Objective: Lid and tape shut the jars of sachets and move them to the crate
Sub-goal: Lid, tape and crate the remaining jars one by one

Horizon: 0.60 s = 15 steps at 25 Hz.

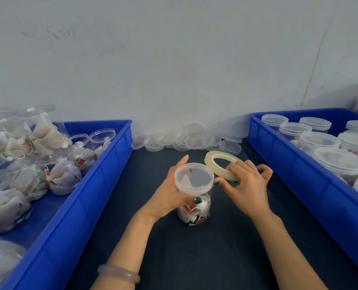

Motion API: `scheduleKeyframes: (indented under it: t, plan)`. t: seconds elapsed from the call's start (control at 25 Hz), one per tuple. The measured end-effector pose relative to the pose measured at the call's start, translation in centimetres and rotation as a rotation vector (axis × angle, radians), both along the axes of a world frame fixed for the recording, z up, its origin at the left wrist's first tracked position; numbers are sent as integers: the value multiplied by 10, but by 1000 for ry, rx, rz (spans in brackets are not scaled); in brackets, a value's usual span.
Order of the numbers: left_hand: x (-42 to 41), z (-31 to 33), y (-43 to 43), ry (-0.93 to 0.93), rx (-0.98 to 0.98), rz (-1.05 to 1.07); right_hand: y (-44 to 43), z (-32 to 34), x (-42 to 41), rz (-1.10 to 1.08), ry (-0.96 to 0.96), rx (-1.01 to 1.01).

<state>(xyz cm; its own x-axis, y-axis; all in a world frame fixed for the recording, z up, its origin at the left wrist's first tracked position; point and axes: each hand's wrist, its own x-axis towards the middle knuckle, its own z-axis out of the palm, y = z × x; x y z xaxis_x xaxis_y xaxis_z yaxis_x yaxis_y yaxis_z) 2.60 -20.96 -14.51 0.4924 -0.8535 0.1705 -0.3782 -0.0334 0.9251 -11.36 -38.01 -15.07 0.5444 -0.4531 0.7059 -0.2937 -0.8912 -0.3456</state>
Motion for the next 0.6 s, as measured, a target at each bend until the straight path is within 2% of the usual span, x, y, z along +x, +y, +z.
scheduleKeyframes:
  t: [0.16,0.32,0.48,0.6]
  plan:
    - [-3,-7,-8,13,-119,113,-2,3,-2,9,41,-8]
    - [8,-7,-3,84,-171,156,-11,1,-8,184,92,35]
    - [17,-7,3,84,-160,157,-22,4,-14,76,159,-84]
    - [18,-6,5,82,-132,111,-20,6,-14,1,118,-90]
